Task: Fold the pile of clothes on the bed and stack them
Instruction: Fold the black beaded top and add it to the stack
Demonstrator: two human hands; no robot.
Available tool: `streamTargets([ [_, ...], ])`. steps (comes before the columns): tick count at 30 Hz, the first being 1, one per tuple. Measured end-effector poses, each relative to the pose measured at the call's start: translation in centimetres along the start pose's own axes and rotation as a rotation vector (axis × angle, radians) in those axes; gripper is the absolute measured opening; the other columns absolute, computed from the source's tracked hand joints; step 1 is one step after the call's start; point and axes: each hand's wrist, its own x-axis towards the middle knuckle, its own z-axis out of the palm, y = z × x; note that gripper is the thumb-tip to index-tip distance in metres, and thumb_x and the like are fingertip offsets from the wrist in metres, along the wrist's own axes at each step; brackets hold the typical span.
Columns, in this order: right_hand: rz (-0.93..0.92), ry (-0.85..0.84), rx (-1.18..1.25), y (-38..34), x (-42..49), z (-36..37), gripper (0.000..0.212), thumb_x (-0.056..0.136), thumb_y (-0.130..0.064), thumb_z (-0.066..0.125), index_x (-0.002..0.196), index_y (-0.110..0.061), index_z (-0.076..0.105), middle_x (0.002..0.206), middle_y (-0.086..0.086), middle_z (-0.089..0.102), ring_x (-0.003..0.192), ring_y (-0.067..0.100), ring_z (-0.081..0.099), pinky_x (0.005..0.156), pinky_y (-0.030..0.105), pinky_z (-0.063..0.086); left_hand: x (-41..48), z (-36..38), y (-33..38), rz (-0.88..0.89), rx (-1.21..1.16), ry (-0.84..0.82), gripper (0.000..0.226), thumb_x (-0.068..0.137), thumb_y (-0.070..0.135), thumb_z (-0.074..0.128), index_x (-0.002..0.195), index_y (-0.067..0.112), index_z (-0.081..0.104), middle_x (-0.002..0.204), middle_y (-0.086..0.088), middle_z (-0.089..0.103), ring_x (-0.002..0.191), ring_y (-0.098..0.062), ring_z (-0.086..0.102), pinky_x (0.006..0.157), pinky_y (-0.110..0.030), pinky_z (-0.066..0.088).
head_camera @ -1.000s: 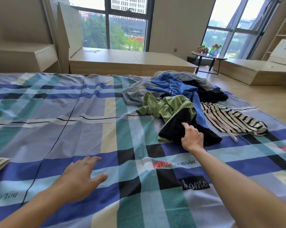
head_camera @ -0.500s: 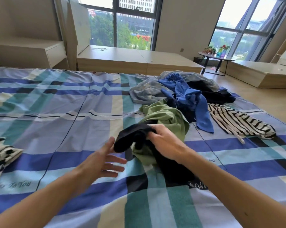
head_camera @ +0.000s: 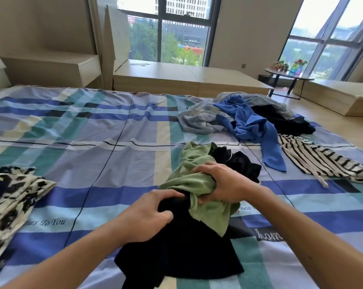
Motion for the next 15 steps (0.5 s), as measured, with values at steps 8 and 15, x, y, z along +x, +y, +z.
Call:
streamTargets([
  [8, -0.012, 0.243, 0.518, 1.8, -0.8, -2.5, 0.028, 0.077, 0.007, 0.069, 0.092, -0.017, 0.07, 0.083, -0.01, 0.069, 0.077, 0.003, 0.064, 0.072, 0.02, 0.051, 0.1, -1.2, 0.6, 0.102, 0.113, 0.051, 0.026, 0.082, 0.019, 0.072, 0.103, 0.035, 0.068, 0.086, 0.014, 0.072, 0.079, 0.001, 0.068, 0.07, -0.012, 0.048],
  [15, 0.49, 1.256, 1.093, 9.8, -3.0, -5.8, 0.027, 0.085, -0.002, 0.054, 0.101, -0.018, 0.07, 0.098, 0.005, 0.071, 0.09, 0.021, 0.067, 0.082, 0.037, 0.057, 0.6, -1.4, -1.9, 0.042, 0.472, 0.092, 0.026, 0.068, 0.048, 0.064, 0.092, 0.044, 0.053, 0.094, 0.018, 0.061, 0.093, -0.011, 0.06, 0.084, -0.036, 0.053],
])
